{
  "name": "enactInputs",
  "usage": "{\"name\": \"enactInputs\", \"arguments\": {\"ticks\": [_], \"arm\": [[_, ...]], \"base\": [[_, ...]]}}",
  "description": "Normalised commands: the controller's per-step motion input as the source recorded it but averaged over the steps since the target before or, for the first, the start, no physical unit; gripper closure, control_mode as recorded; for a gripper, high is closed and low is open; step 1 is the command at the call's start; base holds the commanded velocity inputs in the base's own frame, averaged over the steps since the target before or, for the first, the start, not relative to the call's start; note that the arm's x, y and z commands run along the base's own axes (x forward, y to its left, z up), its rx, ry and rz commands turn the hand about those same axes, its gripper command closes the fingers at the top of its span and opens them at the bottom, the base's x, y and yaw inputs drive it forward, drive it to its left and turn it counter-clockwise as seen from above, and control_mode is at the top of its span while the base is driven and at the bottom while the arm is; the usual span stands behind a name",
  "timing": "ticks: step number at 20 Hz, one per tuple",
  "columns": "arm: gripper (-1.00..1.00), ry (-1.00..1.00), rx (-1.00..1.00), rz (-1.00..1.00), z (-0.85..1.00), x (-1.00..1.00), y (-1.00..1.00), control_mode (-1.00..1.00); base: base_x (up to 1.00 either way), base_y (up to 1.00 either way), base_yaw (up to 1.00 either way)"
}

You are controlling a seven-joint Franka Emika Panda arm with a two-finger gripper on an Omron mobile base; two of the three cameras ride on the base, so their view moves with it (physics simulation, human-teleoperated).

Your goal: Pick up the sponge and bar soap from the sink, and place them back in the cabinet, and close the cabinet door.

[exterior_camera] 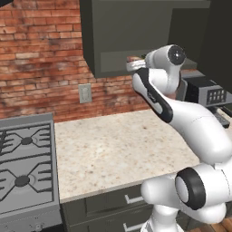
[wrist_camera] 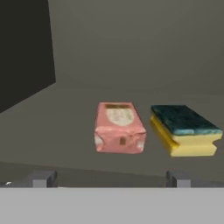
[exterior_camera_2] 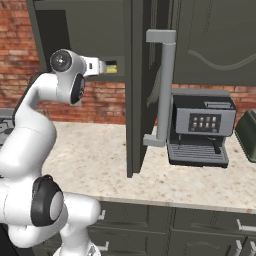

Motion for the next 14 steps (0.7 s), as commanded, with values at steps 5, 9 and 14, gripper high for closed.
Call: {"name": "enactInputs", "arguments": {"ticks": [5,9,14], "arm": [[-1.00,0.00,0.00,0.00,0.02,-0.42,-0.01,-1.00],[-1.00,0.00,0.00,0.00,0.07,-0.47,-0.06,-1.00],[-1.00,0.00,0.00,-0.02,0.19,-0.36,-0.02,-1.00]], "base": [[0.00,0.00,0.00],[0.00,0.00,0.00],[0.00,0.00,0.00]]}}
